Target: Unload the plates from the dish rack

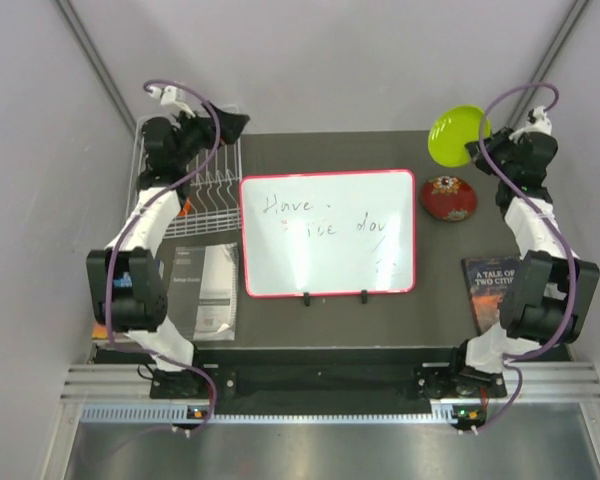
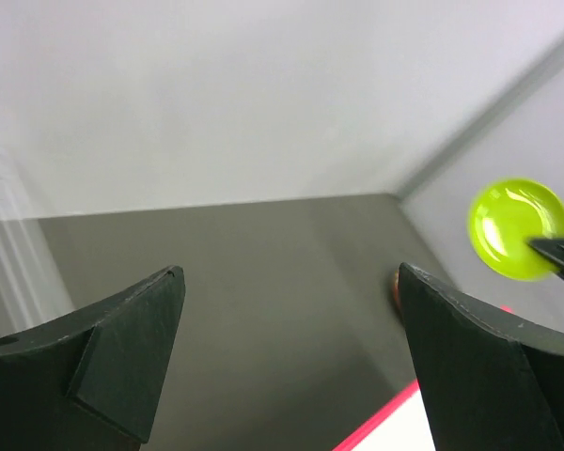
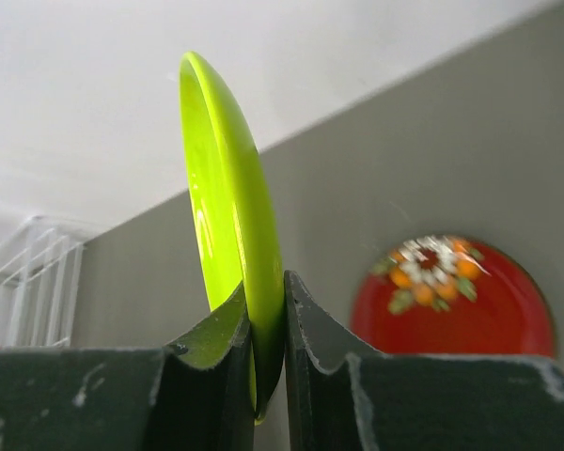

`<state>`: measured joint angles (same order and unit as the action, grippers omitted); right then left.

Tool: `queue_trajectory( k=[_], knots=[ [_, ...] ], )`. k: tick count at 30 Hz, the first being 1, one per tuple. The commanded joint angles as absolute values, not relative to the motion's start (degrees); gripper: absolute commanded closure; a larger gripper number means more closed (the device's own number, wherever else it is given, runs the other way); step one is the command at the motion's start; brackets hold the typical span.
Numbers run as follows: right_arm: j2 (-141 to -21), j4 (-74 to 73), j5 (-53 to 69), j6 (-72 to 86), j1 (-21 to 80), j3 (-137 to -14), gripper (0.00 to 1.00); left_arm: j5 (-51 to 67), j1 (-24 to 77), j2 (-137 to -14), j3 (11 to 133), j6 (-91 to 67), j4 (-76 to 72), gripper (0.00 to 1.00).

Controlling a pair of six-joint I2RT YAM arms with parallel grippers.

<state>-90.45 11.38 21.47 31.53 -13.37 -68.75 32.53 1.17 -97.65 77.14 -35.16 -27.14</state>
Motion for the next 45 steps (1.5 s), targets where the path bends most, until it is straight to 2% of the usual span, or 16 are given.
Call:
queue_trajectory(
  k=[1,7,24,26,30,38,39,45],
  knots=[
    [-88.7,7.9,17.1,31.5,-15.6,-64.2,1.0,21.8,0.4,-88.5,74.9,-20.7,-17.0,0.01],
    [-92.4,4.2,15.6,31.1,-17.0,-62.2,1.0,10.4,-4.2,-84.0,68.9,-17.4,-15.3,0.01],
    [-106.8,7.6,20.5,32.3,-17.8,-68.0,1.0,10.7,-8.3,-82.4,65.5,-17.8,-13.9,0.01],
    [-107.5,7.1,20.6,32.2,-17.8,-68.7,0.95,10.7,-8.5,-82.4,65.5,-17.8,-13.6,0.01],
    [-108.8,6.5,21.5,32.4,-17.9,-69.5,0.77,10.7,-8.6,-82.1,65.3,-17.5,-12.7,0.01],
    [-108.3,0.7,19.9,29.1,-17.9,-70.3,0.6,10.5,-9.1,-81.7,64.6,-17.5,-12.5,0.01],
    [-108.2,0.2,19.5,28.2,-17.9,-70.5,0.55,10.6,-9.1,-81.8,64.6,-17.7,-12.5,0.01],
    [-106.9,-5.5,15.9,25.5,-17.9,-71.2,0.52,10.9,-9.2,-82.3,64.3,-17.7,-12.4,0.01]
  ],
)
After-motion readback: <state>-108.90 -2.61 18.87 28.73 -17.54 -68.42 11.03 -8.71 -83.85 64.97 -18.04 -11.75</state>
